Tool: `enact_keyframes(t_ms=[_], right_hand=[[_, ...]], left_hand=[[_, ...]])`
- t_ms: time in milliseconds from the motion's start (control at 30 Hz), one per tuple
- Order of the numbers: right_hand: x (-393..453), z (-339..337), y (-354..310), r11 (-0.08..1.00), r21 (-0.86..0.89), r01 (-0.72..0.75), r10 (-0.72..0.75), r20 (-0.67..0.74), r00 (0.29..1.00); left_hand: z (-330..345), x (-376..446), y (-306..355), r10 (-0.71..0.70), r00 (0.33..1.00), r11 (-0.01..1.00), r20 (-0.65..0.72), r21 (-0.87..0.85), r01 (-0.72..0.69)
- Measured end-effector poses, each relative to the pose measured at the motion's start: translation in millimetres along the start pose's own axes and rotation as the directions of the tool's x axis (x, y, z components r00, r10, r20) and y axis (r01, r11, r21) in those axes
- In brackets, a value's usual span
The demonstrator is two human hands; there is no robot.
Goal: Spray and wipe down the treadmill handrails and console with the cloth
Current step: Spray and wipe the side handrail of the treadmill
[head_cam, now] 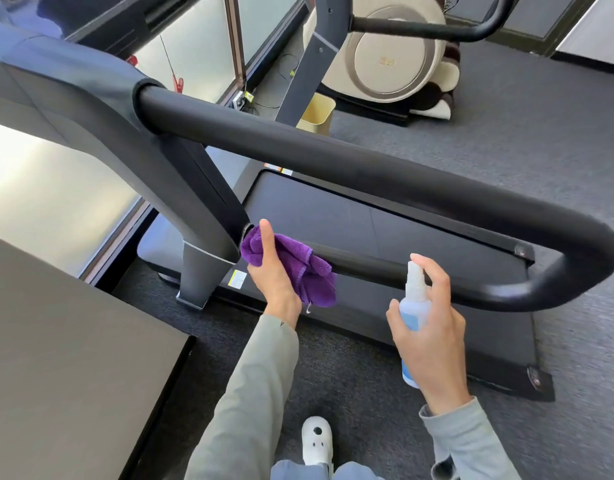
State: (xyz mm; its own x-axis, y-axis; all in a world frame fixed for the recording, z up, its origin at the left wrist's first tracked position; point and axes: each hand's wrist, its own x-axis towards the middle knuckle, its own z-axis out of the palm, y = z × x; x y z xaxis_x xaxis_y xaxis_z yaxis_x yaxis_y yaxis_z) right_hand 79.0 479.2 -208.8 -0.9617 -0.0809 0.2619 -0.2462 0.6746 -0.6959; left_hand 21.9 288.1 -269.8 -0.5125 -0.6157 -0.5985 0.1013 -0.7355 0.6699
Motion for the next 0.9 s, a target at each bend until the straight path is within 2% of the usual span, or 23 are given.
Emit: enact_keyframes(t_ms=[133,267,400,533,700,900], right_hand=[[1,4,-1,1.000,-0.008,0.016,-0.016,-0.003,1.000],[2,2,0,1.000,0.005,0.012,-0.012,-0.019,1.000],[3,-8,4,1.000,0.024,-0.010,0.011,-0.055,0.998],[1,-12,9,1.000,0.018,-0.011,0.012,-0.052,0.999],[-3,-15,13,0.999,0.035,0.025,-0.024,-0.036,0.999],[-2,-15,17,0.995,0.076,0.070,-0.070,-0.009,0.998]], left_hand=[[7,2,-2,0.010,0.987,0.998,-0.159,0.064,0.000],[6,1,2,-0.048,0.989,0.994,-0.142,-0.102,0.034],[6,1,0,0.013,0.967,0.995,-0.254,0.097,0.012],[17,-14,-16,0.008,0.972,0.989,-0.233,0.147,0.027],[28,-51,-54,-0.025,0.991,0.987,-0.134,0.152,0.045],[15,-9,-2,0.010,0.965,0.982,-0.261,0.183,0.040]])
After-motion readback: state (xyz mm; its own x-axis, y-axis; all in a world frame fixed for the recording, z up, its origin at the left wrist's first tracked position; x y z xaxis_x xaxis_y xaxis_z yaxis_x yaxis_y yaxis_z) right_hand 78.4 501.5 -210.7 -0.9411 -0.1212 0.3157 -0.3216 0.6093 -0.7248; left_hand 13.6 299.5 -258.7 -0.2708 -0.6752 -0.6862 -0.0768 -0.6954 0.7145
